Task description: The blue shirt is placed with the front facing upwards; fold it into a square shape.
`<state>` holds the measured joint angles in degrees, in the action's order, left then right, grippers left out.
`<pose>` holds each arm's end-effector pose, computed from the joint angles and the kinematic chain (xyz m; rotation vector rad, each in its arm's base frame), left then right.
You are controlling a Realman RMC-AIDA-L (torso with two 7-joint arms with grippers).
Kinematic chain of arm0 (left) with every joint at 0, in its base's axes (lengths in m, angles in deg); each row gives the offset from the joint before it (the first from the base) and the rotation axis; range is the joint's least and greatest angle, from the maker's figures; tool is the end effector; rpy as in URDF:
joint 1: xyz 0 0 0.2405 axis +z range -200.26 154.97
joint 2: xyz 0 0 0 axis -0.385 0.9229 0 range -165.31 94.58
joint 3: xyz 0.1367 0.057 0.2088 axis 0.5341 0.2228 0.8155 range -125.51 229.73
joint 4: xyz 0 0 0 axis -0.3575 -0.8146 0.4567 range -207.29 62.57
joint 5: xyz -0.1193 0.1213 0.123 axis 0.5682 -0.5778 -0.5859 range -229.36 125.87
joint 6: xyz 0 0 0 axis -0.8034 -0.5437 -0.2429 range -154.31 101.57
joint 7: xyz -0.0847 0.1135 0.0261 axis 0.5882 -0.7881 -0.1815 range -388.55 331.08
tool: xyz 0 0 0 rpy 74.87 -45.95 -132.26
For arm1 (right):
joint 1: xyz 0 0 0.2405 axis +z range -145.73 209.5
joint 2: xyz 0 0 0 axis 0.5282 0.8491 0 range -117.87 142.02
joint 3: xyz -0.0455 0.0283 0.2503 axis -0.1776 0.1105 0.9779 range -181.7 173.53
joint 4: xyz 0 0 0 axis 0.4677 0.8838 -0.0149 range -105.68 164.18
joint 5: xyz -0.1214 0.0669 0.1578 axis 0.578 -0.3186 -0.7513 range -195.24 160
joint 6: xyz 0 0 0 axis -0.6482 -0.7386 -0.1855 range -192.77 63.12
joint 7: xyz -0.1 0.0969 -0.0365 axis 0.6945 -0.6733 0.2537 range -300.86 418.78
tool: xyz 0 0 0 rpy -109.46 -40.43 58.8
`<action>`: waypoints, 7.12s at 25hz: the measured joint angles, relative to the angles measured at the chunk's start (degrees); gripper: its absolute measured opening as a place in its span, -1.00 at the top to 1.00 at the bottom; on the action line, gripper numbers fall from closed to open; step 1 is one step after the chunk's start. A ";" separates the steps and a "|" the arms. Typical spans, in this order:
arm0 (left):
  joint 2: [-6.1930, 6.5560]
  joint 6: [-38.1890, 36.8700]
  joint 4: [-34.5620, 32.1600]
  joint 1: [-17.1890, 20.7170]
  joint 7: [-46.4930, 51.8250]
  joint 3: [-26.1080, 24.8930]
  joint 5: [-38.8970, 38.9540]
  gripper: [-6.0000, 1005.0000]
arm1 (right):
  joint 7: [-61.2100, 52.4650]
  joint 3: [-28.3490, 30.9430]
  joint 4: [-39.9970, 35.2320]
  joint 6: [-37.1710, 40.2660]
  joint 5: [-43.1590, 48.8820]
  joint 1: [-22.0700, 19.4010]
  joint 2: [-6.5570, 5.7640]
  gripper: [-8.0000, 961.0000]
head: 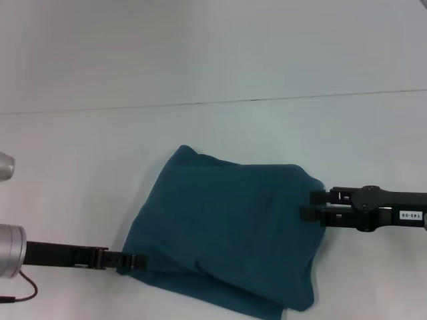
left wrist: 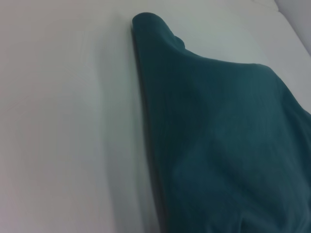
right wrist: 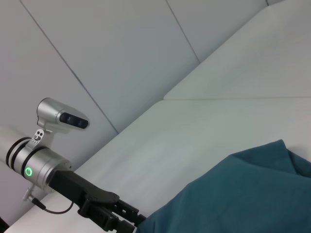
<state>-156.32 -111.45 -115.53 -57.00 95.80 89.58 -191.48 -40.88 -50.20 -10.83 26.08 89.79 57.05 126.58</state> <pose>-0.2831 0.3359 -0.0124 -2.4909 -1.6010 -0.2335 0.2823 0.3181 0.0305 -2.6289 1.0947 0.7531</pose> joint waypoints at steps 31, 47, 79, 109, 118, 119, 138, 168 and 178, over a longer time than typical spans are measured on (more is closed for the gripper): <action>-0.66 -1.15 0.04 -0.69 0.44 3.22 0.05 0.91 | -0.68 0.06 0.01 -0.03 0.11 1.02 -0.09 -0.51; -2.09 -8.27 -0.34 0.68 -0.12 3.11 0.52 0.91 | -0.17 0.06 0.01 0.88 0.25 0.85 -0.26 -0.51; -0.64 -6.78 -2.01 2.57 -11.89 -8.91 15.50 -0.68 | 9.03 6.29 0.70 3.39 0.30 -2.70 -0.33 -0.60; -0.69 -6.73 -1.13 2.45 -13.44 -8.89 15.51 -0.86 | 10.57 7.47 0.71 1.90 0.34 -4.14 -0.25 -0.92; -1.03 -6.62 -1.03 2.30 -16.03 -8.82 15.49 -0.86 | 12.23 7.34 0.71 2.29 0.34 -5.05 0.03 -0.91; -1.04 -6.61 -1.03 2.28 -16.48 -8.81 15.43 -0.86 | 12.67 7.21 0.71 2.29 0.34 -5.10 0.12 -0.91; -1.61 -5.41 -1.04 2.80 -26.08 -3.06 15.11 -0.86 | 13.28 6.21 -1.38 5.31 7.72 -1.49 -0.19 -0.91; -1.56 -6.10 -1.04 2.77 -25.92 -2.68 15.15 -0.86 | 11.34 6.13 -2.28 7.06 8.78 -0.89 -0.26 -0.91; -1.56 -6.42 -1.04 2.57 -25.92 -2.18 15.14 -0.86 | 11.37 6.19 -2.28 7.27 9.01 -0.91 -0.26 -0.91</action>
<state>-157.88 -117.87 -116.57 -54.43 69.88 87.40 -176.34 -29.51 -44.01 -13.12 33.35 98.80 56.14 126.32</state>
